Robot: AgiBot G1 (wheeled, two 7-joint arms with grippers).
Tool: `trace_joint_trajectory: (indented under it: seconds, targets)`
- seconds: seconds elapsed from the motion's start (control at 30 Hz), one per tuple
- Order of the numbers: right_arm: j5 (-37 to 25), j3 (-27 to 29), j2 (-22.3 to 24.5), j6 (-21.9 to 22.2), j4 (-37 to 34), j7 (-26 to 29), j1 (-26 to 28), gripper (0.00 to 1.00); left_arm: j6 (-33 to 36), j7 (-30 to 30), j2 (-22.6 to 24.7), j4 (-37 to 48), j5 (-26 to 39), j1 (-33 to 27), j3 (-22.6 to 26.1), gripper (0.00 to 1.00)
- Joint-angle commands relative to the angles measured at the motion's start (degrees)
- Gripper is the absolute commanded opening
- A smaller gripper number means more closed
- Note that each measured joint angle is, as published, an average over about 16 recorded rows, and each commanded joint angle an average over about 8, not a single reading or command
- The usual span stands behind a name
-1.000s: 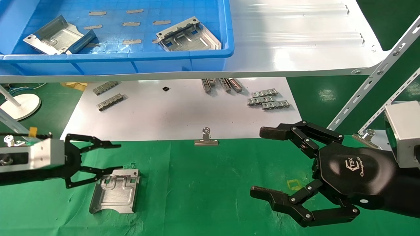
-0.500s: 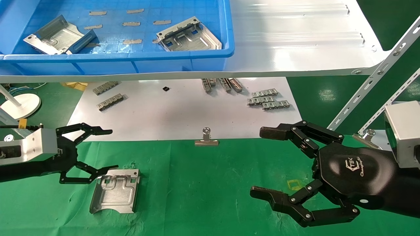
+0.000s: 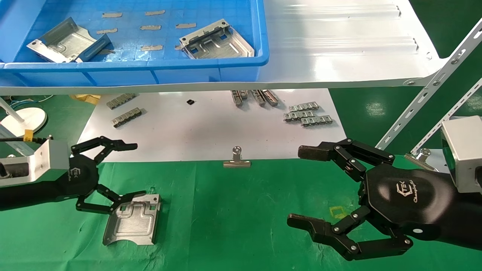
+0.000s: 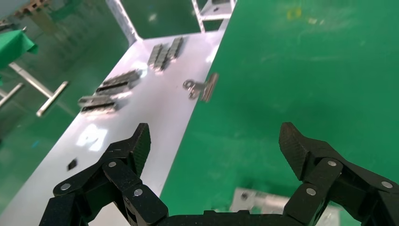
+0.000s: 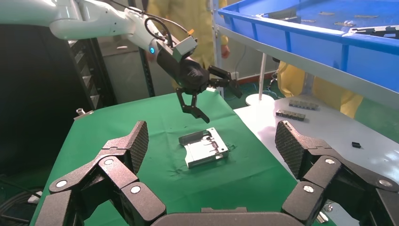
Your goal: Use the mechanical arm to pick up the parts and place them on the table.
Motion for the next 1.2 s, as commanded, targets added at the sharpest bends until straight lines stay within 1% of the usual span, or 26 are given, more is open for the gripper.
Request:
trace_joint_trajectory:
  seconds: [0.03, 1.2]
  targets:
    - [0.0, 0.0, 0.0, 0.0, 0.0, 0.0, 0.0, 1.0, -0.2, -1.9, -0.3, -2.2, -0.3, 1.1, -1.2, 1.0]
    - [0.0, 0.0, 0.0, 0.0, 0.0, 0.0, 0.0, 1.0, -3.4, -34.0, -5.6, -39.8, -5.9, 19.3, -21.5, 1.0]
